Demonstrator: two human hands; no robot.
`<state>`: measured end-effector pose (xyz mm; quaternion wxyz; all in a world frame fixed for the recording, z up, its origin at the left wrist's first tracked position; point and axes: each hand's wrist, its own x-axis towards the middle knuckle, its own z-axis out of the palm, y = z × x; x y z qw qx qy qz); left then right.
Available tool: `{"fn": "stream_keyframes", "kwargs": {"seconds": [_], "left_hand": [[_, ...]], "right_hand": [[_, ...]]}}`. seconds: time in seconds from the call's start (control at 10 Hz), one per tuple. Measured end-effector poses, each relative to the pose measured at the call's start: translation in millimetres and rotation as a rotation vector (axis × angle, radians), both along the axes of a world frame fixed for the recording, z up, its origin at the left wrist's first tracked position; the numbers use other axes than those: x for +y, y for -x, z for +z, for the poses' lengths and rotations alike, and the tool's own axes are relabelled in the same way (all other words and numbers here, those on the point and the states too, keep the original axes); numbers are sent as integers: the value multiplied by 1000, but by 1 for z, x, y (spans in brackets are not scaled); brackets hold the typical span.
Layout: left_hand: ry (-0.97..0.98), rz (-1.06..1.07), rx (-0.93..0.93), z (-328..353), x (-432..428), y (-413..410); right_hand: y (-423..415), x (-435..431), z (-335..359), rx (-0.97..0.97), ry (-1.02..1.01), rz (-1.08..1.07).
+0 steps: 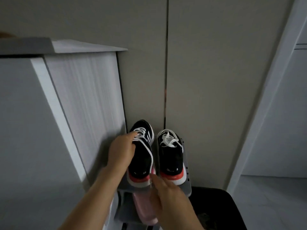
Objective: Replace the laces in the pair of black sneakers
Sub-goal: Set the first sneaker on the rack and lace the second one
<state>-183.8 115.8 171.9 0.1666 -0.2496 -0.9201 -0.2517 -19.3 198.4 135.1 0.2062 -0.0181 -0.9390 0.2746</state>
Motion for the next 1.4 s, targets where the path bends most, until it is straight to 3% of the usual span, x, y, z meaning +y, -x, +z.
{"fn": "stream_keyframes", "kwargs": {"seconds": [0.1, 0.2, 0.3, 0.5, 0.6, 0.7, 0.8, 0.9, 1.0, 1.1, 1.2, 1.3, 1.4], "left_hand": [[89, -65, -31, -13, 17, 14], [142, -113, -54, -21, 20, 28], [205, -104, 100, -14, 18, 35], [192, -201, 214, -32, 18, 60], [144, -172, 208, -31, 13, 72], [66, -175, 180, -18, 7, 78], [31, -149, 142, -2, 6, 73], [90, -117, 2, 9, 5, 66], [156, -127, -128, 27, 2, 62], [225, -136, -139, 24, -10, 48], [286, -184, -296, 34, -2, 38], [263, -236, -346, 30, 7, 38], [255, -150, -429, 22, 21, 39]], "right_hand": [[12, 36, 5, 323, -43, -101], [49, 94, 20, 131, 47, -294], [109, 150, 29, -218, 28, -398], [195, 153, 24, -509, 37, -198], [208, 140, 24, -541, 59, -151], [210, 138, 46, -456, 326, -65], [188, 129, 79, -498, 667, 134], [143, 111, 93, -509, 520, 325], [121, 113, 92, -505, 453, 245], [-50, 61, -9, -605, 308, 53], [-45, 93, -8, -610, 323, 86], [-21, 124, 22, -692, 359, -74], [37, 99, 67, -426, 237, -395]]}}
